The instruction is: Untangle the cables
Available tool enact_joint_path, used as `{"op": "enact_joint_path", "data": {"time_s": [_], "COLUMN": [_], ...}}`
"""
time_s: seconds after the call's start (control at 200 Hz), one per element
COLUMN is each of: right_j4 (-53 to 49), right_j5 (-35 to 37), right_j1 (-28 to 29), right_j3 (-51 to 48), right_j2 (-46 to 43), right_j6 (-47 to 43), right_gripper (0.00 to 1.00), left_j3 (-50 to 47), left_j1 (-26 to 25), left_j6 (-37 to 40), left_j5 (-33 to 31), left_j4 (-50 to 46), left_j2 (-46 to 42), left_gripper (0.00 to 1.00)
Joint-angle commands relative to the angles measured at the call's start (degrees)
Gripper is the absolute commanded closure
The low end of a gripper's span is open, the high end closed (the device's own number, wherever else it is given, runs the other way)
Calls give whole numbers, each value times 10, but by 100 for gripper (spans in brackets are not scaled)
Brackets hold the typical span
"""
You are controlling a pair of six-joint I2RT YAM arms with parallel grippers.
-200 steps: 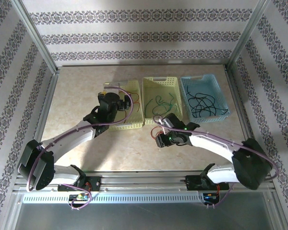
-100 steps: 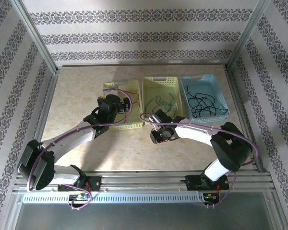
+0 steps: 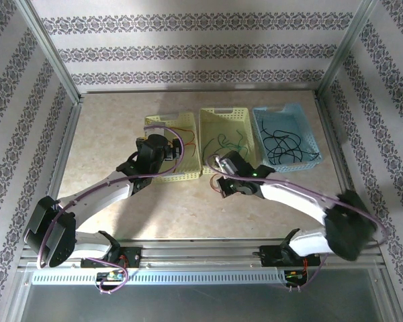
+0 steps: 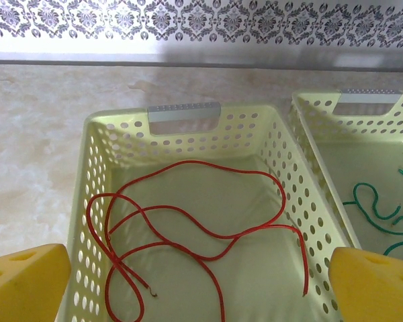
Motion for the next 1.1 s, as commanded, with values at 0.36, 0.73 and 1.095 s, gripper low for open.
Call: {"op": "enact_joint_path", "data": {"time_s": [0.36,0.73,1.095], "right_j4": [20,81,94], "right_j5": [-51,-141,-203], "right_j1": [13,-9,-25], "right_j3": [206,384,473], "right_j2": [-90,145,384], "right_j6": [-23,-17,28], "right_gripper": [100,100,100], "left_j3": [-24,-42,-46], "left_j1": [5,5,5], "left_j6": [-50,-130,-145], "left_j5": [-43,-211,-186], "left_j4": [-8,-143,-181], "left_j2": [-39,-134,-145], "left_gripper": [1,0,1]}}
